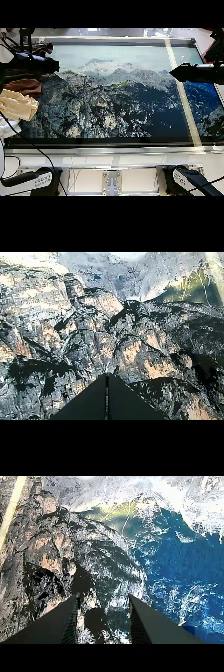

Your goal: Fold the shirts.

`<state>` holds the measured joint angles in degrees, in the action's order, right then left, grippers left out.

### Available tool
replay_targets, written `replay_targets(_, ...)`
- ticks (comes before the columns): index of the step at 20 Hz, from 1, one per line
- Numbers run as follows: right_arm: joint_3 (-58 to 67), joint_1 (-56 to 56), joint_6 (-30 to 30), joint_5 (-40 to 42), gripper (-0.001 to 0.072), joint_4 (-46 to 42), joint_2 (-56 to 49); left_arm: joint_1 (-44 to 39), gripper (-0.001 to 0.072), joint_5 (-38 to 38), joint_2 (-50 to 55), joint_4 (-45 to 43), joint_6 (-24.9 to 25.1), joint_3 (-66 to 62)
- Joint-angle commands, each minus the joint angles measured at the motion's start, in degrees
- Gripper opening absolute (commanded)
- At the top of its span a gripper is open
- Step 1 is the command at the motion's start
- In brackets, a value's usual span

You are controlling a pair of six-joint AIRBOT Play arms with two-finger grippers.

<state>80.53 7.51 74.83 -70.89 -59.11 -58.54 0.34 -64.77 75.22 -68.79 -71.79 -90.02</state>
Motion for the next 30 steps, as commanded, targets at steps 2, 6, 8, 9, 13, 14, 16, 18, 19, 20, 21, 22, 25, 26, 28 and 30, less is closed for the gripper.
replay_targets(2,0.07,-0.04,0.02,-0.02,0.0342,0.00,-0.02,0.02,0.0017,-0.02,0.02,0.00,0.00,0.02)
replay_targets(6,0.07,-0.04,0.02,-0.02,0.0342,0.00,-0.02,0.02,0.0017,0.00,0.02,0.00,0.00,0.02)
replay_targets(8,0.07,-0.04,0.02,-0.04,0.0342,0.00,-0.02,0.02,0.0017,0.00,0.02,0.00,0.00,0.02)
replay_targets(9,0.07,-0.04,0.02,-0.02,0.0342,0.00,-0.02,0.02,0.0017,0.00,0.02,0.00,0.00,0.02)
replay_targets(13,0.07,-0.04,0.02,-0.02,0.0342,0.00,-0.02,0.02,0.0017,0.00,0.02,0.00,0.00,0.02)
replay_targets(14,0.07,-0.04,0.02,-0.02,0.0342,0.02,-0.02,0.02,0.0017,-0.02,0.02,0.00,0.02,0.02)
replay_targets(16,0.07,-0.04,0.02,-0.02,0.0342,0.00,-0.02,0.02,0.0017,0.00,0.02,0.00,0.00,0.02)
replay_targets(18,0.07,-0.04,0.02,-0.02,0.0342,0.00,-0.02,0.02,0.0017,0.00,0.02,0.00,0.00,0.02)
replay_targets(19,0.07,-0.04,0.02,-0.02,0.0342,0.00,-0.02,0.02,0.0017,0.00,0.02,0.00,0.00,0.02)
replay_targets(20,0.07,-0.04,0.02,-0.02,0.0342,0.00,-0.02,0.02,0.0017,-0.02,0.02,0.00,0.00,0.02)
replay_targets(21,0.07,-0.04,0.02,-0.02,0.0342,0.02,-0.02,0.02,0.0017,0.00,0.02,0.00,0.02,0.02)
replay_targets(22,0.07,-0.04,0.02,-0.02,0.0342,0.02,-0.02,0.02,0.0017,-0.02,0.02,0.00,0.00,0.02)
replay_targets(25,0.07,-0.04,0.02,-0.02,0.0342,0.02,-0.02,0.02,0.0017,0.00,0.02,0.00,0.00,0.02)
replay_targets(26,0.07,-0.04,0.02,-0.02,0.0342,0.02,-0.02,0.02,0.0017,0.00,0.02,0.00,0.02,0.02)
replay_targets(28,0.07,-0.04,0.02,0.00,0.0342,0.02,-0.02,0.02,0.0017,0.00,0.02,0.00,0.02,0.02)
replay_targets(30,0.07,-0.04,0.02,1.25,0.0342,0.02,-0.02,0.00,0.0017,0.02,0.02,0.04,0.00,0.02)
